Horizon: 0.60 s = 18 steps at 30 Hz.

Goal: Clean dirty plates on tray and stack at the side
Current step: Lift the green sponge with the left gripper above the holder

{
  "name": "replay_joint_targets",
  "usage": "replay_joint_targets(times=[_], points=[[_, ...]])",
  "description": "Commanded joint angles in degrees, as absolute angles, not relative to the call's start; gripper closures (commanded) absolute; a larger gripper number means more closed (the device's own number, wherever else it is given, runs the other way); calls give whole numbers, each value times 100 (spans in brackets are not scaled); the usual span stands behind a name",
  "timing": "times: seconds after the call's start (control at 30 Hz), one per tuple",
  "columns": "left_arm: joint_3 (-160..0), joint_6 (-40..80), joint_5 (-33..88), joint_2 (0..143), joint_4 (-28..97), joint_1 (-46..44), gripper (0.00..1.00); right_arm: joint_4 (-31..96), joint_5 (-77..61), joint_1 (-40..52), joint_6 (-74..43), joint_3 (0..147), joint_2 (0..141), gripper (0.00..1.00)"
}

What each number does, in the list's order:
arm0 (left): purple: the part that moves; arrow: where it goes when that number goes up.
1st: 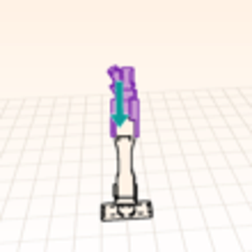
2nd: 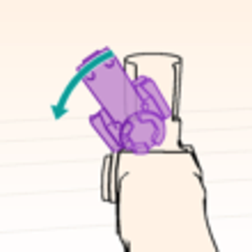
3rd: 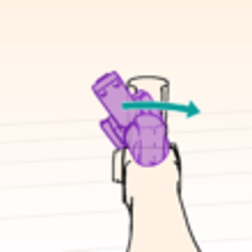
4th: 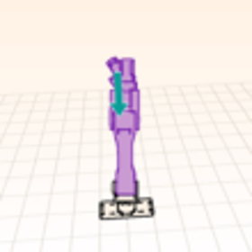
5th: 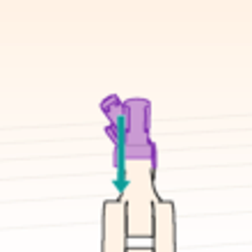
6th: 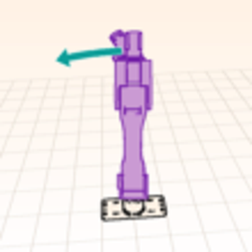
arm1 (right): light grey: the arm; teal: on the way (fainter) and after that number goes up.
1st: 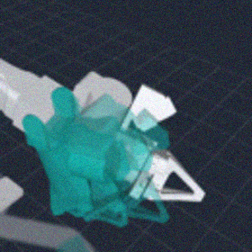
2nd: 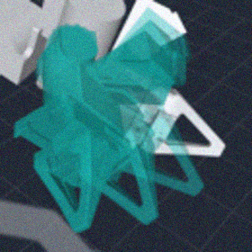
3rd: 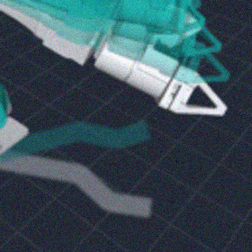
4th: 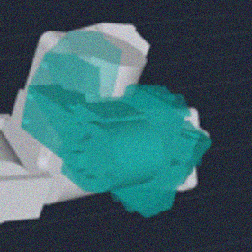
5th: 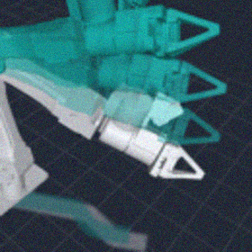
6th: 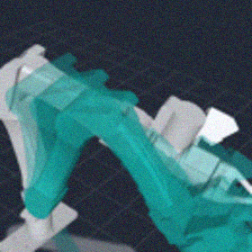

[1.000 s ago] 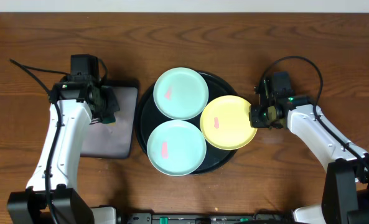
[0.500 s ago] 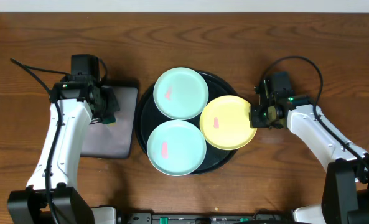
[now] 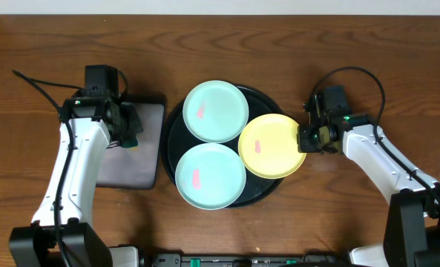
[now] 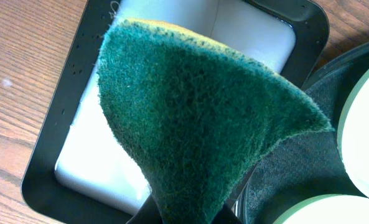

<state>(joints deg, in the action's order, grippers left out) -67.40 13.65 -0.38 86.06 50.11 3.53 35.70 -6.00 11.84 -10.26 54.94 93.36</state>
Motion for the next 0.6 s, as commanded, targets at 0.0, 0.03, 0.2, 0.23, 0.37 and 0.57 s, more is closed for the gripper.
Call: replay_joint_targets(times=[0.0,0.03,0.2,0.23,0.37,0.57], points=[[-6681,1319,-113,8617,5024,344,92,3557,-650,1286,-1024,5452,9382,99],[-6678,1321,-110,8617,5037,344,93,3557,-650,1286,-1026,5452,9382,99],[-6569,1691,-93,8617,5043,344,93,3557,-650,1286,-1024,5452,9382,99],[-6490,1754,-86,8617,4998,344,93,3557,-650,1286,-1024,5452,9382,99],[-6292,1741,-97,8617,4827,346,93,3559,-648,1286,-1024,5452,9382,99],[-6165,1776,-113,8617,4700,344,93,3557,-648,1286,-1024,5452,9382,99]])
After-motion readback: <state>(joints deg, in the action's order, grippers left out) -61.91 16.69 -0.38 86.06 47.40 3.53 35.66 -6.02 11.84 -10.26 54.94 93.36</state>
